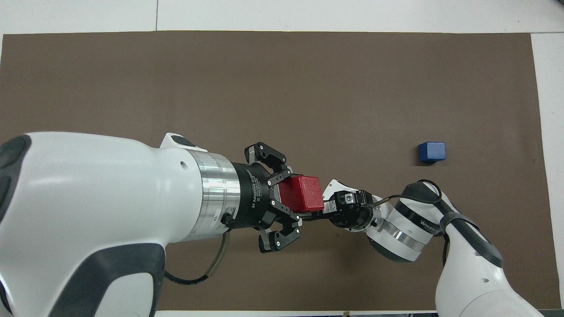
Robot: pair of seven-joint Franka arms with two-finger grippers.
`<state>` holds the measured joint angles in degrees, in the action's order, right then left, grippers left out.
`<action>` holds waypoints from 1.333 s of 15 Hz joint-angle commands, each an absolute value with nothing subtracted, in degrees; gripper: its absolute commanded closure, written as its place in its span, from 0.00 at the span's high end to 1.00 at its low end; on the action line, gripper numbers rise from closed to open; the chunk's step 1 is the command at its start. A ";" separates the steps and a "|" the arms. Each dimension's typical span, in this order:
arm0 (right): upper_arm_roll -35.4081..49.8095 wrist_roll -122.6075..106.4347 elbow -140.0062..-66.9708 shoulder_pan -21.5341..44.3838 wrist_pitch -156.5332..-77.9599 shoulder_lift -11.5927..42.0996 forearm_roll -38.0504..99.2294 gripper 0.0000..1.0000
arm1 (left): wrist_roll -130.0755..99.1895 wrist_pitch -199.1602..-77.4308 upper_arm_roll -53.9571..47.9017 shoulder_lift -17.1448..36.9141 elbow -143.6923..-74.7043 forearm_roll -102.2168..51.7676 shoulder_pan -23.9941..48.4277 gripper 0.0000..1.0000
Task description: Transfer red block to right arm and stack on blue block
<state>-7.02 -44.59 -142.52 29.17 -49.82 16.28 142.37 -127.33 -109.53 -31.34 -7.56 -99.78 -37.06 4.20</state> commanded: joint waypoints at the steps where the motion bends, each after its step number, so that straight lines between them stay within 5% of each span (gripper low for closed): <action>1: -5.46 -45.53 -142.12 29.27 -48.78 16.44 143.88 1.00 | -129.99 -115.29 -31.11 -13.78 -108.96 -38.23 5.62 0.00; 9: -3.52 -44.65 -141.77 29.53 -49.13 16.17 146.51 0.95 | -128.06 -117.51 -31.11 -16.35 -113.73 -38.15 7.47 0.00; 12: -3.51 -45.35 -142.12 30.49 -49.30 15.65 146.51 0.66 | -127.88 -117.42 -31.11 -16.43 -113.90 -38.14 7.47 0.00; 13: -3.43 -45.44 -142.29 30.67 -49.39 15.56 146.51 0.24 | -127.88 -117.42 -31.11 -16.61 -114.25 -38.14 7.47 0.00; 14: -3.43 -46.14 -142.38 30.85 -49.48 15.56 146.51 0.00 | -127.71 -117.42 -31.11 -17.05 -114.52 -38.14 7.47 0.00; 20: -3.60 -46.14 -142.21 30.85 -50.36 15.65 145.72 0.00 | -126.48 -116.90 -31.11 -17.31 -114.61 -38.14 7.47 0.00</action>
<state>-3.76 -44.81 -141.82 30.24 -49.46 16.22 144.40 -127.73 -116.34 -31.43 -15.31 -113.06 -37.06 7.18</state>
